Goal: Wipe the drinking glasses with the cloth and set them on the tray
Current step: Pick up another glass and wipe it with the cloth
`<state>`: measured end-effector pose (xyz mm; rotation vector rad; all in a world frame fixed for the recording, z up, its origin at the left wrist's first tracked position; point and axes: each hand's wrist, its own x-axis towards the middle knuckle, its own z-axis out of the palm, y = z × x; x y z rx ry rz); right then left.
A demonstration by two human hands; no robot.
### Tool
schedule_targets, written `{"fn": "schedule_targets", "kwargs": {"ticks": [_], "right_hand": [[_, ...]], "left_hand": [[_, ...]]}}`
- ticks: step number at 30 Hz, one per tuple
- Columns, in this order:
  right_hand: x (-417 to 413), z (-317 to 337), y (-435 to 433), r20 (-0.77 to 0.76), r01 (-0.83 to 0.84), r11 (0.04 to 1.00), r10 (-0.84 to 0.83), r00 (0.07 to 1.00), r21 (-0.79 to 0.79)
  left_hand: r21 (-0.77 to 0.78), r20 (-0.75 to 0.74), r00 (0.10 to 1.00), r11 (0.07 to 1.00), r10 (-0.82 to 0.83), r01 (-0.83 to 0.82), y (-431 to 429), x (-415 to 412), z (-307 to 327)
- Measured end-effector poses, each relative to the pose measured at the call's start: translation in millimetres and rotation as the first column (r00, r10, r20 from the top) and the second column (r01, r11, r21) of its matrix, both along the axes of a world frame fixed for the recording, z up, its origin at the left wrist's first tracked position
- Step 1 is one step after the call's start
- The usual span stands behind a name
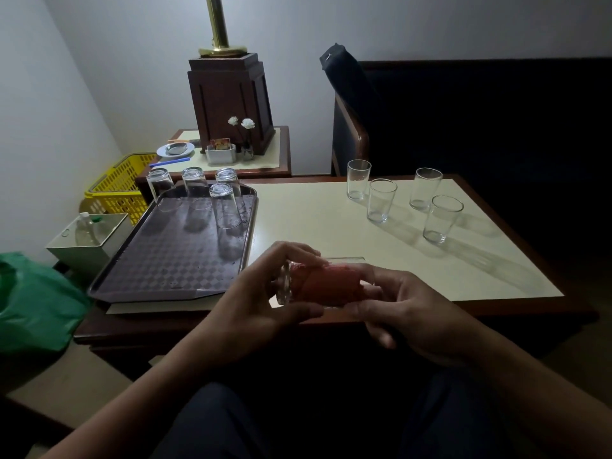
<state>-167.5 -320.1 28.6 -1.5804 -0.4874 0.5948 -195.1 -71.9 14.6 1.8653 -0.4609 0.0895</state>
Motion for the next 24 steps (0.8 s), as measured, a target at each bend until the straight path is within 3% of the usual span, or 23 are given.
{"fn": "schedule_targets", "kwargs": {"ticks": [2, 5, 7, 10, 14, 16, 19, 20, 22, 24], "right_hand": [[0, -3, 1, 0.005, 0.036, 0.999, -0.036, 0.999, 0.023], [-2, -3, 2, 0.180, 0.085, 0.994, -0.071, 0.981, -0.071], [-5, 2, 2, 0.199, 0.034, 0.992, -0.010, 0.980, -0.119], [-9, 7, 6, 0.123, -0.047, 0.992, 0.062, 0.990, -0.119], [-8, 8, 6, -0.211, -0.017, 0.994, 0.040, 0.977, 0.110], [-8, 6, 7, -0.195, 0.017, 0.992, 0.008, 0.981, 0.128], [-9, 4, 11, 0.025, 0.095, 0.994, -0.096, 0.995, 0.050], [-9, 3, 11, 0.070, 0.105, 0.994, -0.106, 0.992, 0.022], [-9, 4, 12, 0.087, 0.076, 0.997, -0.074, 0.993, -0.026], [-7, 6, 9, 0.041, 0.031, 0.999, -0.030, 0.999, -0.032]], "left_hand": [[-0.024, -0.026, 1.000, 1.000, 0.002, -0.003, -4, -1, -1], [-0.325, -0.429, 0.902, 0.941, -0.055, -0.097, -15, -2, 0], [-0.390, -0.529, 0.845, 0.907, -0.079, -0.159, -15, -1, 3], [-0.330, -0.367, 0.927, 0.942, -0.076, -0.054, -7, -2, 5], [-0.057, -0.095, 0.993, 0.996, -0.072, 0.067, -1, -5, 10], [-0.095, -0.138, 0.989, 0.995, -0.043, 0.030, -5, -5, 9], [-0.383, -0.488, 0.863, 0.920, -0.128, -0.081, -15, -5, 13], [-0.415, -0.526, 0.839, 0.903, -0.139, -0.111, -16, -5, 13], [-0.400, -0.483, 0.869, 0.910, -0.111, -0.105, -14, -4, 11], [-0.247, -0.322, 0.946, 0.968, -0.046, -0.037, -8, -3, 9]]}}
